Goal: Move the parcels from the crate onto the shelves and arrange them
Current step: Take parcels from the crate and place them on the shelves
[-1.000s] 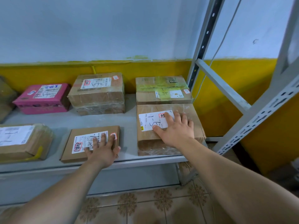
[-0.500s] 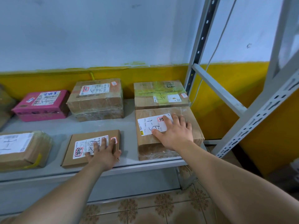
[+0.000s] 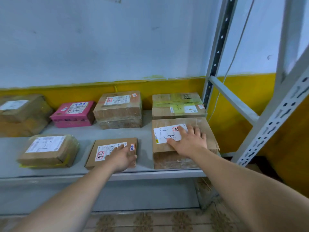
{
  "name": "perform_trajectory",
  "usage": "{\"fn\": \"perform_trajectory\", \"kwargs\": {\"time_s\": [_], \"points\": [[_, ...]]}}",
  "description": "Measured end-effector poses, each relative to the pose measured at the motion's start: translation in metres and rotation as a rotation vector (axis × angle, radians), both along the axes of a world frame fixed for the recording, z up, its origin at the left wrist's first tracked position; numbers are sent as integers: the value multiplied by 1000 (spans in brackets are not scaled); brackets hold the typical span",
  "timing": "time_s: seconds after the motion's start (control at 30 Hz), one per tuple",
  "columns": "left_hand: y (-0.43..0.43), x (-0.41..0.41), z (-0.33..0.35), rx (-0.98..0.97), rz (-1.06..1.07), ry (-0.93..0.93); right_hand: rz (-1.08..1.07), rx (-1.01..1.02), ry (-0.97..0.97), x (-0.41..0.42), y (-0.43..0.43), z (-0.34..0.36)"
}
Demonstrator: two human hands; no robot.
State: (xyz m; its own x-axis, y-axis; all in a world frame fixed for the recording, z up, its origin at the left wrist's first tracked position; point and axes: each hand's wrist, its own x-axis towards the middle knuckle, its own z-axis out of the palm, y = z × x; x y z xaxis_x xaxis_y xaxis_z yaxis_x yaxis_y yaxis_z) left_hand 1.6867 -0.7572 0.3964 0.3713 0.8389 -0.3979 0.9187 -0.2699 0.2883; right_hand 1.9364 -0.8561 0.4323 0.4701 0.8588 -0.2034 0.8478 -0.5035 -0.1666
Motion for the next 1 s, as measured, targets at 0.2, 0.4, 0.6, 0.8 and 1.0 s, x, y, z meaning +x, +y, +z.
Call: {"fn": "perform_trajectory", "kwargs": {"time_s": [0.2, 0.4, 0.6, 0.8, 1.0], "points": [[-6, 13, 16, 18, -6, -95, 12, -21, -24, 6, 9, 11], [-1, 40, 37, 48, -117, -127, -19, 19, -91, 29, 28, 28], [8, 91, 36, 128, -279, -113, -96, 8, -56, 56, 49, 37], [6, 136, 28, 133, -231, -150, 4, -32, -32, 95, 86, 19], [2, 141, 23, 145, -187, -131, 94, -93, -13, 119, 132, 2]]}}
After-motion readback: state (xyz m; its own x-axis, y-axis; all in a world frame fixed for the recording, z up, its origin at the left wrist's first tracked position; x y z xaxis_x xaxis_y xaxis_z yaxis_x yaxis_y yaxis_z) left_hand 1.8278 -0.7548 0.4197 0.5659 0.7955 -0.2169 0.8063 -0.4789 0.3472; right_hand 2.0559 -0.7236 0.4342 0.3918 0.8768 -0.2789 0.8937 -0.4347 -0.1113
